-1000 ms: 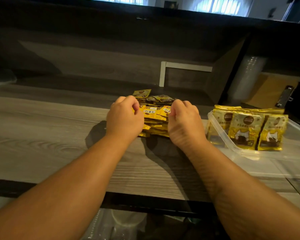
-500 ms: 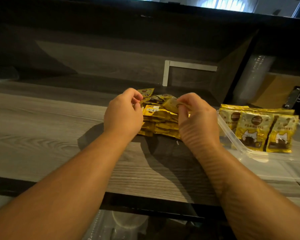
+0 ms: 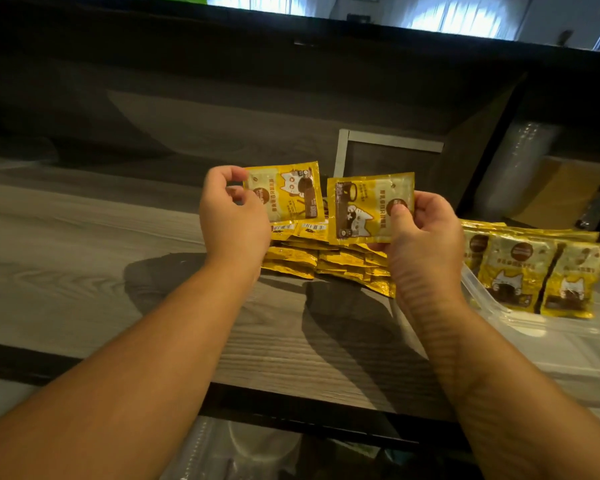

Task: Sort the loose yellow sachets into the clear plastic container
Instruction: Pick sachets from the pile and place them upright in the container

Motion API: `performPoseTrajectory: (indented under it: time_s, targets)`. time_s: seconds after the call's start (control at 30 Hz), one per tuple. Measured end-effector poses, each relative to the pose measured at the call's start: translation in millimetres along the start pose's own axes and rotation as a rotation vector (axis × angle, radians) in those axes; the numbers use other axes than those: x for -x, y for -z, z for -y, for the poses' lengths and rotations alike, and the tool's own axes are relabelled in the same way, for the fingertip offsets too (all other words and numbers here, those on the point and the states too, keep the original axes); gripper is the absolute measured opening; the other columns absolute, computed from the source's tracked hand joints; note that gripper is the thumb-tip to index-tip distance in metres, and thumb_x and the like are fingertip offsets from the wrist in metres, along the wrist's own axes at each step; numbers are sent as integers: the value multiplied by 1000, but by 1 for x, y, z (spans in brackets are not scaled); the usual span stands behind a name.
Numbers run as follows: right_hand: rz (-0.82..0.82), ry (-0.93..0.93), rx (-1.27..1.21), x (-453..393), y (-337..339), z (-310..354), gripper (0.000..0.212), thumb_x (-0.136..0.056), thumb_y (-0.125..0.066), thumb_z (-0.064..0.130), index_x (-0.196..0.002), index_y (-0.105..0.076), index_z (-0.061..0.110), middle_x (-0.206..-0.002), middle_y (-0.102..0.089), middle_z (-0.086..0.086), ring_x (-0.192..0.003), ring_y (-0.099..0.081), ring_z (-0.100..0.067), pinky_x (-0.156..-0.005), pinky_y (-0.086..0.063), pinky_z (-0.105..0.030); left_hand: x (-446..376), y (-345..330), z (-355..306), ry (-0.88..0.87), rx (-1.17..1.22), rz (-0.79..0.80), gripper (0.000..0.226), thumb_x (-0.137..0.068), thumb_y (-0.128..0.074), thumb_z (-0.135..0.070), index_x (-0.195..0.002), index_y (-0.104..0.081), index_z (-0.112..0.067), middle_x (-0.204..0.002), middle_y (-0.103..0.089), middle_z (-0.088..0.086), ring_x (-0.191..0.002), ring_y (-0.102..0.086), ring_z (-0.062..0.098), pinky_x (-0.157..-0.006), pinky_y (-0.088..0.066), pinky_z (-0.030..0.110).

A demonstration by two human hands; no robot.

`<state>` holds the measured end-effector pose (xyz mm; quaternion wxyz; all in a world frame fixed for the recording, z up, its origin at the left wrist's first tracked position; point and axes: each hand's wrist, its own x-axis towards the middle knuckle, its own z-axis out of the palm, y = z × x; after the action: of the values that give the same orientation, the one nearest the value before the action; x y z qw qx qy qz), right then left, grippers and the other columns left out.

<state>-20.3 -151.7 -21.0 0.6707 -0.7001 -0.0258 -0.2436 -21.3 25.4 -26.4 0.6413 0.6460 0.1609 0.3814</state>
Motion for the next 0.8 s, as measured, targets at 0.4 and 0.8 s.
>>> performPoseTrajectory:
  time_s: [0.4,0.8]
  targets:
    - [162,296,115,26,12,27,29,-97,-54,7,-110,-62,32,-100,-58,20,-95,-62,-6,-73,-61,-30,27,1,-9,-151,-80,101,21,-90,-71,-15,-104,-64,-30,-113,-62,-4,-96,-63,5,-79,-56,19]
    - [10,424,295,-9,165,58,31,-88,-69,12,-113,-55,24,-107,-58,13,-90,-59,9,-66,-49,-5,113,-63,-85,-315,-87,445,48,-84,-76,-7,-113,-49,-34,-102,-56,-14,-91,-62,2,-71,-58,20]
